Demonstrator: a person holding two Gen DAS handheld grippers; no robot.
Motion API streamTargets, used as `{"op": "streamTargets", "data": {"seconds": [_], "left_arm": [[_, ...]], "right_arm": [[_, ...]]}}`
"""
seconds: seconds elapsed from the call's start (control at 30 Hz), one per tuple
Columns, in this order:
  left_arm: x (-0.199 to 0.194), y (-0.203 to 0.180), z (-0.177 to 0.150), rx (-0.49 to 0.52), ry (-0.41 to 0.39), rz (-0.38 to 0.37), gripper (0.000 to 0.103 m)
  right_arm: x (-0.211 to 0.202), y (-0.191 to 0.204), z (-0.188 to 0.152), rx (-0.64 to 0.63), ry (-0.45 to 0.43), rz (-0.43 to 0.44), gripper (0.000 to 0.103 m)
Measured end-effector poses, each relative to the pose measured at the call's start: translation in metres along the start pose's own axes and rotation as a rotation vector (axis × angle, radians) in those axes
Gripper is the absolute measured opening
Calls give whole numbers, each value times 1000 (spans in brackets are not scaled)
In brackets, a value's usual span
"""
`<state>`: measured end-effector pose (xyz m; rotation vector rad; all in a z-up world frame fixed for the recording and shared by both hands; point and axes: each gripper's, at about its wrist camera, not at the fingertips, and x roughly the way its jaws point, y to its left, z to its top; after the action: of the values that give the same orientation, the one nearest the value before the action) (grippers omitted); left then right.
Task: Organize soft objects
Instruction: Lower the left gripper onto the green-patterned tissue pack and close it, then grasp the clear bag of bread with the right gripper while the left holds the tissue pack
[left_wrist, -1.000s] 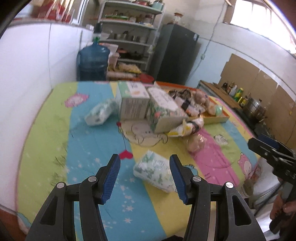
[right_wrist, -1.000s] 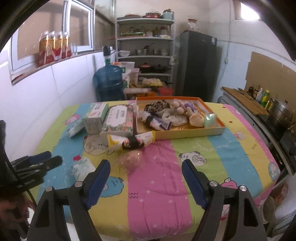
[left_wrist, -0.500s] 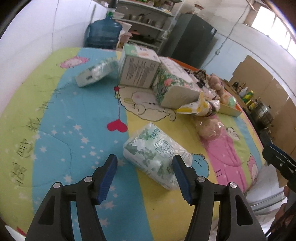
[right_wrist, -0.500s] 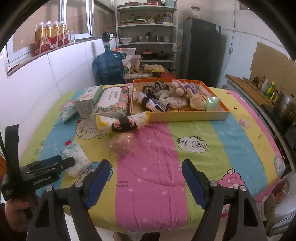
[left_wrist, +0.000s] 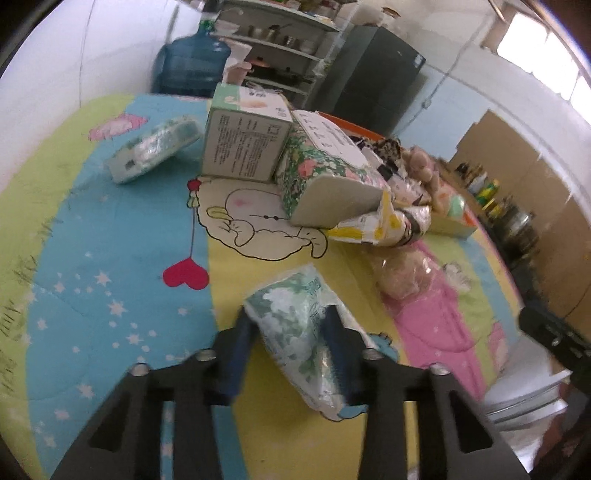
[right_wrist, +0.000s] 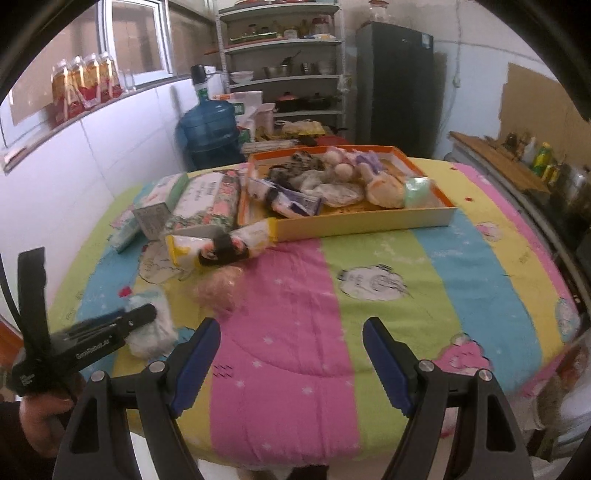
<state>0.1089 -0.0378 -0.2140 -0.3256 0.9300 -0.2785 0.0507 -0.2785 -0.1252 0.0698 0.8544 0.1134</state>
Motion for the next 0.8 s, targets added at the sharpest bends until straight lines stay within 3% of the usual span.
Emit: {"op": "streamTargets", "data": {"seconds": [0.2,0.47,0.67,0.77,0.8], "left_arm": [[-14,5,-1,-3,-29,-6,24],[-55,27,6,-57,-120,33,23],[-77,37,13,-52,-168,81,23],[-81,38,15,-32,-173,94,23],[-82,38,15,-27,-172,97,23]], "right_arm": [[28,23,17,-13,15,173,80],[86,42,29,-3,97,180,80],[105,47,31,-9,119,139,78],[111,51,32,-24,140,125,67],[113,52,32,-26,151,128,59]]}}
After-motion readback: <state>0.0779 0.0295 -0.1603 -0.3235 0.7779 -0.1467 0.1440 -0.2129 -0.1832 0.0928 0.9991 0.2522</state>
